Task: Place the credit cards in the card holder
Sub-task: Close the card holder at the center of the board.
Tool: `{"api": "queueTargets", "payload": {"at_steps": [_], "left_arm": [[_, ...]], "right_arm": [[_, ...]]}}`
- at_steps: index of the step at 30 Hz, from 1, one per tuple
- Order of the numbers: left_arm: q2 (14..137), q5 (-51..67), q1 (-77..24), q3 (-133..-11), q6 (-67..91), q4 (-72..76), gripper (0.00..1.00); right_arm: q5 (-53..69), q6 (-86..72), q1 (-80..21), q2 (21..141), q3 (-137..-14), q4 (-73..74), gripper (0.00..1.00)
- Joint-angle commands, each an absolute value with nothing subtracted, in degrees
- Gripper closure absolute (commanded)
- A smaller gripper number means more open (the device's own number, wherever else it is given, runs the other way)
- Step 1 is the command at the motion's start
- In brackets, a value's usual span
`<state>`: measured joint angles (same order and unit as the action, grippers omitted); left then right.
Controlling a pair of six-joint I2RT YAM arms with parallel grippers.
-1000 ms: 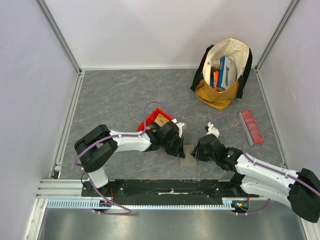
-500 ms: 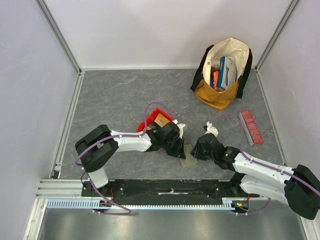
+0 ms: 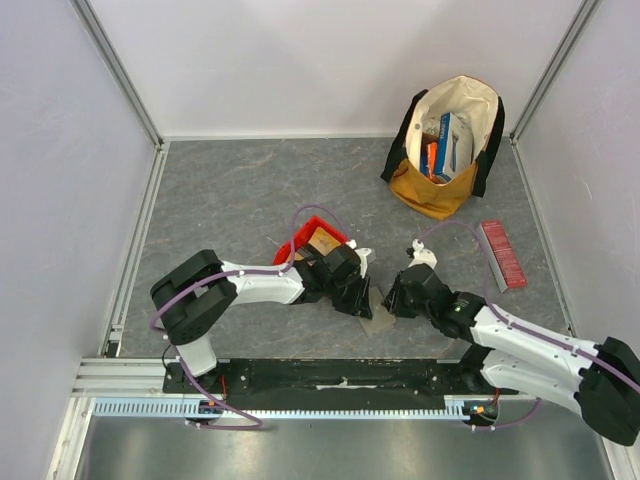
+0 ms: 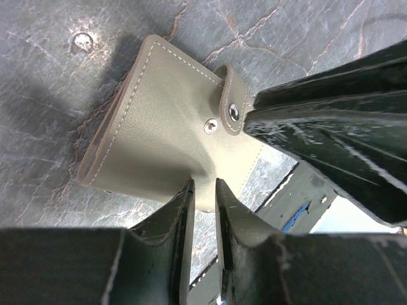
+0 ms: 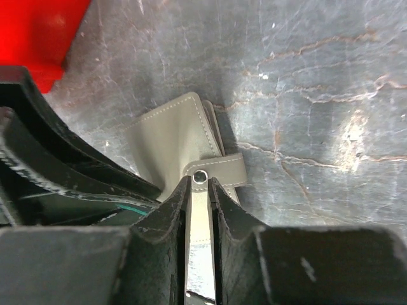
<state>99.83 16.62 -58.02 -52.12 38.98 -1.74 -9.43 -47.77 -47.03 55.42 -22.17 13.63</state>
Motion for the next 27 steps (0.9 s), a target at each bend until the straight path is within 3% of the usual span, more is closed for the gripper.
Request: {"api": "queueTargets", "payload": {"at_steps": [1, 7, 27], "left_arm": [[98.62, 12.48, -58.18, -53.96, 38.41, -3.86, 0.73], [95.71, 10.29, -58.10, -53.17, 38.06, -4.74, 0.64], [103.09, 11.16, -58.18, -56.42, 37.62, -7.38, 0.67]], "right_arm": [[-14.06, -46.14, -46.50, 52.64, -26.10, 17.75, 0.77], [-13.28, -45.44, -45.70, 57.47, -26.19, 16.35, 0.79], [-7.30, -45.35, -45.44, 61.43, -24.08, 11.34, 0.84]]}}
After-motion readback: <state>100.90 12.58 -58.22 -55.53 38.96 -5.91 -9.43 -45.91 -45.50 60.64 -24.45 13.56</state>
